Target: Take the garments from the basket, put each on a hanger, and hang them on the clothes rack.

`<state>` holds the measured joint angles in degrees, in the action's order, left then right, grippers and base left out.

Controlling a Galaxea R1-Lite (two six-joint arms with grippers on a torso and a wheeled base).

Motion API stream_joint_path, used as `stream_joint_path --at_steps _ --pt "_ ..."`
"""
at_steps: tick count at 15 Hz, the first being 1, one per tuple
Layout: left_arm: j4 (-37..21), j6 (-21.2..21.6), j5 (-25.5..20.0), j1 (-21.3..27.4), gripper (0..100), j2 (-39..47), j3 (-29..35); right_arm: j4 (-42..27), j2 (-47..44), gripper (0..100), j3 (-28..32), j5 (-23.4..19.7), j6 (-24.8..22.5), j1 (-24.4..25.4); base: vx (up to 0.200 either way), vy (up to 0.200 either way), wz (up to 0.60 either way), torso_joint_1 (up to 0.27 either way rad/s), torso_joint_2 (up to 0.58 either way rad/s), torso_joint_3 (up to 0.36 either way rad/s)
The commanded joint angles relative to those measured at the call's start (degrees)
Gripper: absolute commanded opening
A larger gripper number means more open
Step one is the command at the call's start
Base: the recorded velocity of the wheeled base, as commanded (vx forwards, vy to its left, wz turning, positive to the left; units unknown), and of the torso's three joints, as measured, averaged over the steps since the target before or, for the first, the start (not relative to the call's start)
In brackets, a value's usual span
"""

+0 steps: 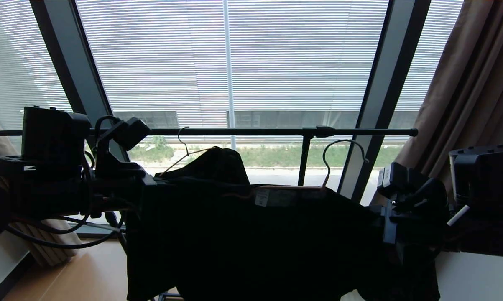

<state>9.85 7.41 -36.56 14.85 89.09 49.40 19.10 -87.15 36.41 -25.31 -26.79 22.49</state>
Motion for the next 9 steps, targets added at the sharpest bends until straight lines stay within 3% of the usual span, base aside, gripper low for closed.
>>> stream_joint_path --at_steps 1,4,9 --pt "-2.29 2.7 0.61 0.01 0 -1.37 2.37 -0.03 0.4 0 -0.11 0.0 0.25 0.71 0.0 0.0 0.0 0.0 0.0 0.0" --pt "-3.61 10.08 3.95 0.27 0 -1.02 2.72 -0.03 0.23 0 0.32 0.0 2.62 3.0 0.0 0.0 0.0 0.0 0.0 0.0" --pt "-3.61 14.12 4.04 0.88 0 -1.2 2.81 -0.03 0.05 0 -0.03 0.0 2.62 4.4 0.0 0.0 0.0 0.0 0.0 0.0"
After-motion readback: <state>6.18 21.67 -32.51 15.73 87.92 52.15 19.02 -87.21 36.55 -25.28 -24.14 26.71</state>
